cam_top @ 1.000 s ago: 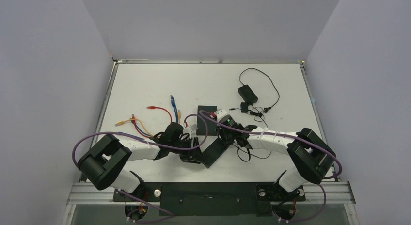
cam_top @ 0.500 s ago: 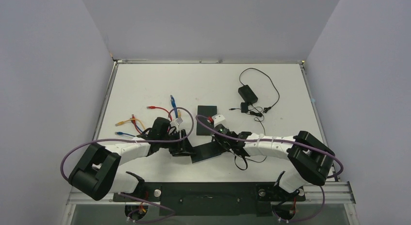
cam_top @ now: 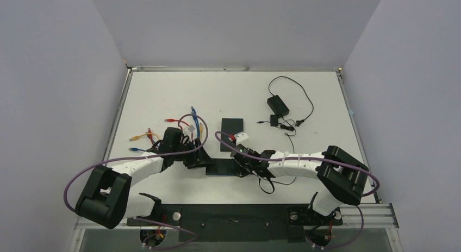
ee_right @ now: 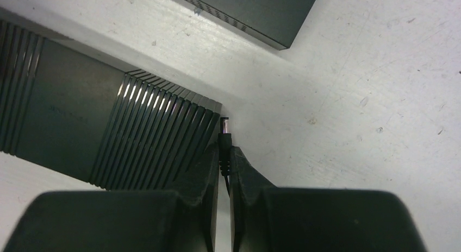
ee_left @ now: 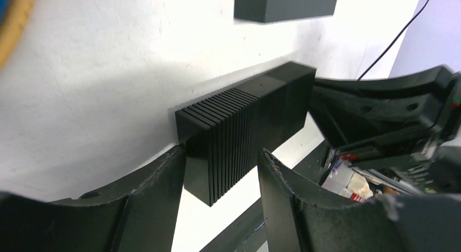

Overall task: Insert the plug into the switch port
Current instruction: Insert the power into the switch port.

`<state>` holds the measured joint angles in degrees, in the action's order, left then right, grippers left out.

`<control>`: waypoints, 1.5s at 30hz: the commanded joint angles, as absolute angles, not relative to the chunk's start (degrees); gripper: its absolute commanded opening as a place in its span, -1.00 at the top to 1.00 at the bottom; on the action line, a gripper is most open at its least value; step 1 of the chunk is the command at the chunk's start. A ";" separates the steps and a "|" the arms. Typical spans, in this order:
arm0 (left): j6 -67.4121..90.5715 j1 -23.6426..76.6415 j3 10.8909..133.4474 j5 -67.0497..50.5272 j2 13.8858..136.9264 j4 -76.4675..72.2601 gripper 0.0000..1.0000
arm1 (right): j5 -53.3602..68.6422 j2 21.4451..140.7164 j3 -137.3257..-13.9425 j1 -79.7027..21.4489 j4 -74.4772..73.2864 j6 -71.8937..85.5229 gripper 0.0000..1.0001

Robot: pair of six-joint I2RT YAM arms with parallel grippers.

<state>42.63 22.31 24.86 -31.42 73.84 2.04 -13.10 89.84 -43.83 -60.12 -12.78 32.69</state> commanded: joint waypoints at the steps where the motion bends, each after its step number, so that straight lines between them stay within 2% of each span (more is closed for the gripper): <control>1: 44.10 21.43 30.54 -33.13 72.46 -2.46 0.05 | -10.91 88.62 -46.46 -62.02 -8.62 35.54 1.00; 6: 43.26 18.94 33.77 -31.09 73.17 -0.28 0.05 | -12.52 85.26 -44.44 -62.47 -11.62 34.77 1.00; 14: 42.31 17.13 35.26 -30.04 73.21 3.97 0.05 | -13.16 80.40 -41.06 -62.58 -13.30 25.35 1.00; 24: 40.60 16.38 35.68 -27.06 72.26 7.42 0.05 | -6.25 80.69 -39.52 -62.66 -12.87 17.87 1.00; 45: 39.94 16.26 35.25 -29.27 76.35 5.53 0.05 | -4.22 86.02 -41.68 -62.75 -5.58 6.65 1.00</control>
<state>41.23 16.71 33.58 -27.92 76.03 7.09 -5.06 85.45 -39.59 -62.37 -9.37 8.62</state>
